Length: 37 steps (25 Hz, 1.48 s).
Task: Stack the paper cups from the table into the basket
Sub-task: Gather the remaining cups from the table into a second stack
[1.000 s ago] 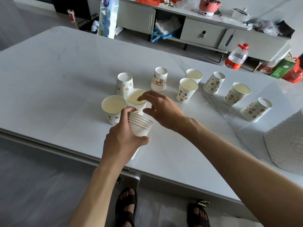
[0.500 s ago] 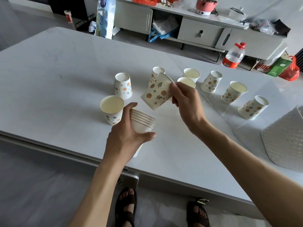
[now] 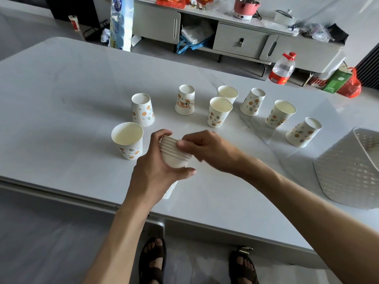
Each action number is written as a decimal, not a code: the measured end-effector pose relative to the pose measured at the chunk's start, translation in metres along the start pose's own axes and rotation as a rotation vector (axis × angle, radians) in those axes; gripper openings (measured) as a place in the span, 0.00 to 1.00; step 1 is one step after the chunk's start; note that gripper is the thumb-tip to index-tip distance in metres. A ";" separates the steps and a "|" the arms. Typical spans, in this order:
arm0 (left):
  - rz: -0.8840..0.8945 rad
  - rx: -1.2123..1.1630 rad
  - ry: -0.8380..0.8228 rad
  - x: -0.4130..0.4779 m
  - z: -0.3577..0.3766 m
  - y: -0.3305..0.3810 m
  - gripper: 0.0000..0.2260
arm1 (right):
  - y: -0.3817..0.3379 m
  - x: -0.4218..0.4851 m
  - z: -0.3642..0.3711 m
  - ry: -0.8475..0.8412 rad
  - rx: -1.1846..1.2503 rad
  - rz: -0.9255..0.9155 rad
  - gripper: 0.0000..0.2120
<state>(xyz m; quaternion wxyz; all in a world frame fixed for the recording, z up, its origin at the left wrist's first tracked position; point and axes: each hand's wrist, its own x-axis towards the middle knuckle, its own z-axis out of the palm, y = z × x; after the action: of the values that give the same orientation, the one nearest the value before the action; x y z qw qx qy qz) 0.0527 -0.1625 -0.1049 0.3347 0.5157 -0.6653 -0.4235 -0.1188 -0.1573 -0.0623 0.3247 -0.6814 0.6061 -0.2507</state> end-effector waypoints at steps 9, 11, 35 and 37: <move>-0.004 0.025 0.054 0.001 -0.002 -0.001 0.36 | 0.066 0.052 -0.043 0.253 -0.665 0.293 0.17; -0.013 0.034 0.045 0.000 -0.002 -0.002 0.37 | 0.067 0.052 -0.041 0.322 -0.564 0.257 0.15; -0.185 0.091 0.080 -0.011 -0.053 -0.034 0.34 | -0.008 0.086 0.050 -0.059 -0.504 -0.364 0.13; -0.195 0.089 0.105 -0.011 -0.058 -0.036 0.34 | -0.008 0.089 0.061 -0.045 -0.504 -0.396 0.08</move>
<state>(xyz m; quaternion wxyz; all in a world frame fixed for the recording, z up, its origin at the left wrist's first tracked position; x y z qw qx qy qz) 0.1209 -0.1681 -0.1139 0.3032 0.6138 -0.6115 -0.3967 -0.0559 -0.2363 -0.1014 0.1040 -0.8505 0.4973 -0.1358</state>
